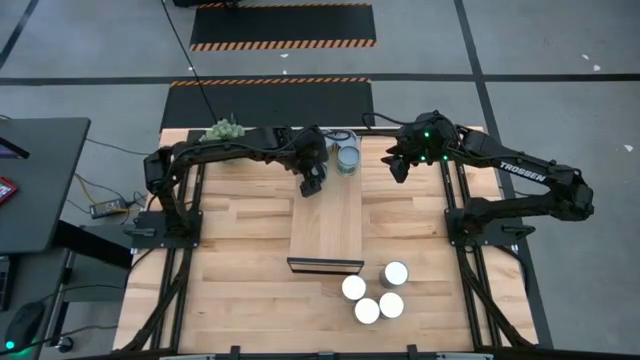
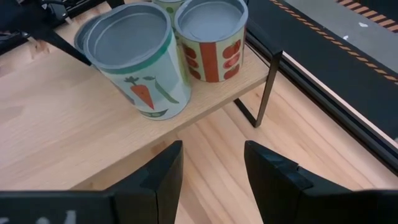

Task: Pick and place cans onto a shelf
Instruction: Put the small canned tuna on the shelf

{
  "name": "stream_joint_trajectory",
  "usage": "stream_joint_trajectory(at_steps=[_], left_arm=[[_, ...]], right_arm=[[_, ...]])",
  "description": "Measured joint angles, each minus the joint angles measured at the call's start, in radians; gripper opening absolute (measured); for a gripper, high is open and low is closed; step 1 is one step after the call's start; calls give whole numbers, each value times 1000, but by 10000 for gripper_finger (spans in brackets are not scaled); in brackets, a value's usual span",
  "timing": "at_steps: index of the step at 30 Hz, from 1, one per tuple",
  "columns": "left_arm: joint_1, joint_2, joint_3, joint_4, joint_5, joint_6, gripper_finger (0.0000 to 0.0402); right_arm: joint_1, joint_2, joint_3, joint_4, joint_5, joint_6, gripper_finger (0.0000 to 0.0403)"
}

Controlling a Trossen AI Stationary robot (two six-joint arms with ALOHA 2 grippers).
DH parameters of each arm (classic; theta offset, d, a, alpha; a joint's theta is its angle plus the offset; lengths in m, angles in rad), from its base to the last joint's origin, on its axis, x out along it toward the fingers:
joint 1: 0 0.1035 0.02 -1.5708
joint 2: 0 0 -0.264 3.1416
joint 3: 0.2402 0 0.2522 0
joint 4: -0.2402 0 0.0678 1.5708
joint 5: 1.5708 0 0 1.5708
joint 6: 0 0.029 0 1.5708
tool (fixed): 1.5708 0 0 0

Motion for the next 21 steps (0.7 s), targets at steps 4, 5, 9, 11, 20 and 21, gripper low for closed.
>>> stream_joint_trajectory(at_steps=[4, 5, 9, 11, 20, 21], left_arm=[[-9, 4, -1, 3, -7, -9, 362], [-10, 4, -1, 3, -16, -23, 376], [-15, 4, -1, 7, -87, -50, 391], [-19, 4, -1, 8, -108, -47, 389], [-65, 4, -1, 3, -176, 146, 387], [-70, 4, -1, 4, -192, 156, 387]], right_arm=[[0, 0, 0, 8, 0, -12, 178], [0, 0, 0, 9, 0, -12, 178], [0, 0, 0, 17, 0, -15, 178], [0, 0, 0, 16, 0, -13, 178], [0, 0, 0, 15, -19, -12, 178], [0, 0, 0, 15, -19, -11, 178]])
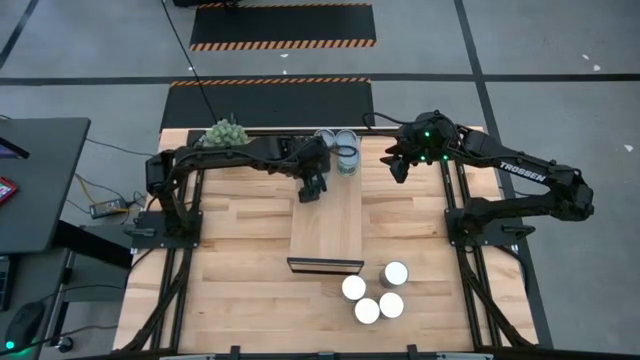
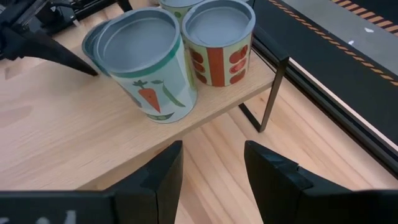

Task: Pick and place cans onto a shelf
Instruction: Put the small canned tuna on the shelf

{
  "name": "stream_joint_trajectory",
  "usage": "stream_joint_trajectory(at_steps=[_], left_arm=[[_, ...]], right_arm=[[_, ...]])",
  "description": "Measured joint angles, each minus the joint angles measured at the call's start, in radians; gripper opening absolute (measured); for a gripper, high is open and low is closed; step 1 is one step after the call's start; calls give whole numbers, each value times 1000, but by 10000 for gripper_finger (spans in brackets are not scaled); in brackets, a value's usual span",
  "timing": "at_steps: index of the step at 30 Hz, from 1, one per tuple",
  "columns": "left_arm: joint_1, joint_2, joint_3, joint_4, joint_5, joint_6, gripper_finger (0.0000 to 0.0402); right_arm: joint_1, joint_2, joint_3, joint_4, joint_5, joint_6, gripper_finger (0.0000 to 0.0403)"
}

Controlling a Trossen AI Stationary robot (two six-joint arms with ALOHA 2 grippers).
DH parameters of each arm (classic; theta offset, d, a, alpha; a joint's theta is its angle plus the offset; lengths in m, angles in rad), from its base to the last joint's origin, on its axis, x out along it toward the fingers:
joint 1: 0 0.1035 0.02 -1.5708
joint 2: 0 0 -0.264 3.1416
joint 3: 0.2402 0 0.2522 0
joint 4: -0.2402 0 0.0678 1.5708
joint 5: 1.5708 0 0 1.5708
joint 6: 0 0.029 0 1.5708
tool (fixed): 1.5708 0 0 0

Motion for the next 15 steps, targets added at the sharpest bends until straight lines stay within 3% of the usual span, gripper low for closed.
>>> stream_joint_trajectory(at_steps=[7, 15], left_arm=[[-23, -27, 0, -20, -98, 4, 387], [-28, -73, 0, -106, -115, -11, 387]], right_arm=[[0, 0, 0, 0, 0, -2, 178], [-2, 0, 0, -1, 0, 0, 178]])
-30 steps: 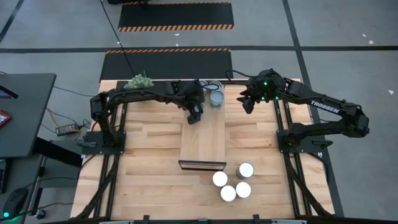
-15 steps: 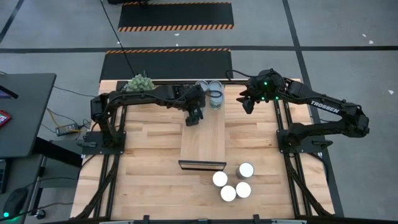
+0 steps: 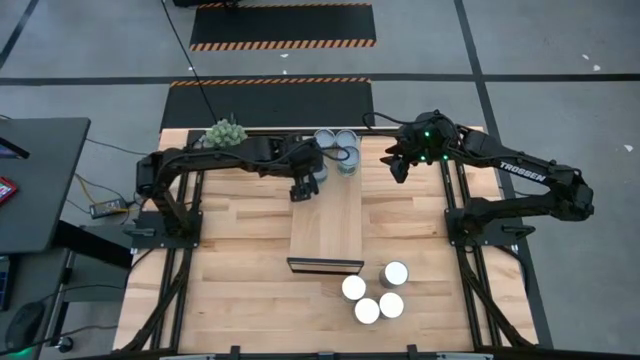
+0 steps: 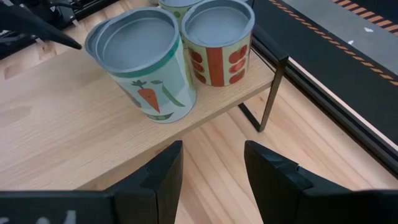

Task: Pick and place cans onto a shelf
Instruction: Put the small canned tuna on the shelf

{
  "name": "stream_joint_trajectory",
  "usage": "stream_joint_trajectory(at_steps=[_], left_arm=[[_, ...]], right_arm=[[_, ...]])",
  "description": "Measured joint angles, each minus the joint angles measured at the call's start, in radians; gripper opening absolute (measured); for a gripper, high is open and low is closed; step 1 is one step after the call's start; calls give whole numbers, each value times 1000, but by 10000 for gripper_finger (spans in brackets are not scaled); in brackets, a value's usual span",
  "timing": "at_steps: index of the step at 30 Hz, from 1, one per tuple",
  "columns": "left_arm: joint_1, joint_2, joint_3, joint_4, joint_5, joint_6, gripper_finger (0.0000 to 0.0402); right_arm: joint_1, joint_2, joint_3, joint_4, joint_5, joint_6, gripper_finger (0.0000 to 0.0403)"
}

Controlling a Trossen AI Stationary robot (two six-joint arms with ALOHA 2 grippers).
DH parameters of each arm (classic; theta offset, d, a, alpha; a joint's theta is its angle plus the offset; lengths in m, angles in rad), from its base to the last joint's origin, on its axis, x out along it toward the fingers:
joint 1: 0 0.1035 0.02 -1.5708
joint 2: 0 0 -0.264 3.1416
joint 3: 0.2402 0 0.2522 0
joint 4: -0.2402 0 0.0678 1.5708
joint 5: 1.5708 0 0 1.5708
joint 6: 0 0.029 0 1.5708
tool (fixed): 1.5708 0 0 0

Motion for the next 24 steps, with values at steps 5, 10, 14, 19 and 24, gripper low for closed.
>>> stream_joint_trajectory(at_steps=[5, 10, 14, 19, 24], left_arm=[[36, 9, 0, 16, -7, 6, 387], [55, 22, -2, 96, -8, 24, 387], [60, 22, -1, 155, -7, 24, 387], [61, 22, -1, 176, -7, 26, 387], [55, -5, 29, 72, -6, 16, 387]], right_arm=[[0, 0, 0, 0, 0, 8, 178], [0, 0, 0, 1, 0, 11, 178], [0, 0, 0, 2, 0, 11, 178], [0, 0, 0, 3, 0, 21, 178], [23, -1, 17, -37, -64, 54, 178]])
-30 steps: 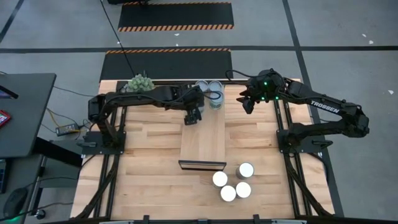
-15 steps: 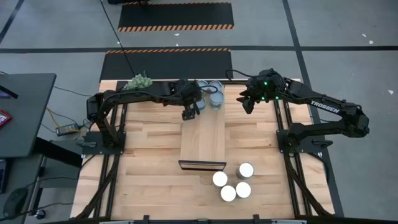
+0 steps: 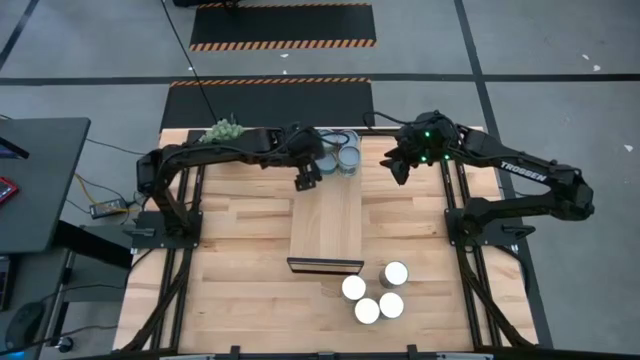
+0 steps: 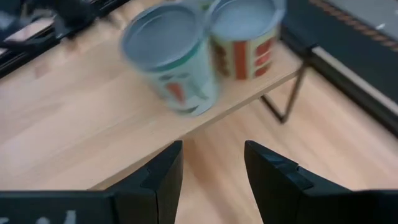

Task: Pick and place cans onto a shelf
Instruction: Put the small canned tuna on the shelf, then put the large canned peas on the shelf

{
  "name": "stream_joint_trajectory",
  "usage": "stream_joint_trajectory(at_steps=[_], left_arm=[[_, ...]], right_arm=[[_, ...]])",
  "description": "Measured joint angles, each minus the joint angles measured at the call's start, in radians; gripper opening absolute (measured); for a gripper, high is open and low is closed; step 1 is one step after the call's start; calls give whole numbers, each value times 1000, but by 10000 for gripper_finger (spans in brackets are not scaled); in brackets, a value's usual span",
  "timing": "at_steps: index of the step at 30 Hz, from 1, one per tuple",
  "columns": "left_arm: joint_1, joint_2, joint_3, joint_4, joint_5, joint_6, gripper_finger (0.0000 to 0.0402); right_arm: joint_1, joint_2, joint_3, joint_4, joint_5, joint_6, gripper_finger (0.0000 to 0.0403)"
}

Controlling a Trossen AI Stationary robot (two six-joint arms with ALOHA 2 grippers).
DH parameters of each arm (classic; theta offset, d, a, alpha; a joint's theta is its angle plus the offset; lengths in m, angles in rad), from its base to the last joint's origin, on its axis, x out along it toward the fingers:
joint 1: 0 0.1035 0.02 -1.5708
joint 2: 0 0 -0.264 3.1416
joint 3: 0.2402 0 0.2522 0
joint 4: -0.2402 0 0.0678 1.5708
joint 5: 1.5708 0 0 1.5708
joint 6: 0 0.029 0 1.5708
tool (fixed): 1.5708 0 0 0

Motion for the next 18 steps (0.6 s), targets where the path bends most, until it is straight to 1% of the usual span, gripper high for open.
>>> stream_joint_trajectory(at_steps=[2, 5, 7, 10, 15, 18], left_arm=[[-1, -27, 5, -42, 2, 3, 387], [0, -54, 4, -102, 47, -12, 386], [0, -73, 4, -109, 71, -30, 382], [-5, -101, 4, -105, 103, -34, 368], [-6, -119, 4, -99, 109, -34, 344], [-6, -126, 4, -117, 109, -31, 337]], right_arm=[[30, 0, 17, -40, -6, 16, 178], [93, 0, 30, -99, -20, 48, 178], [153, 0, 32, -117, -43, 80, 178], [270, 0, 32, -125, -40, 140, 178], [496, 6, 32, -124, 42, 236, 178], [622, 30, 32, -123, 64, 277, 178]])
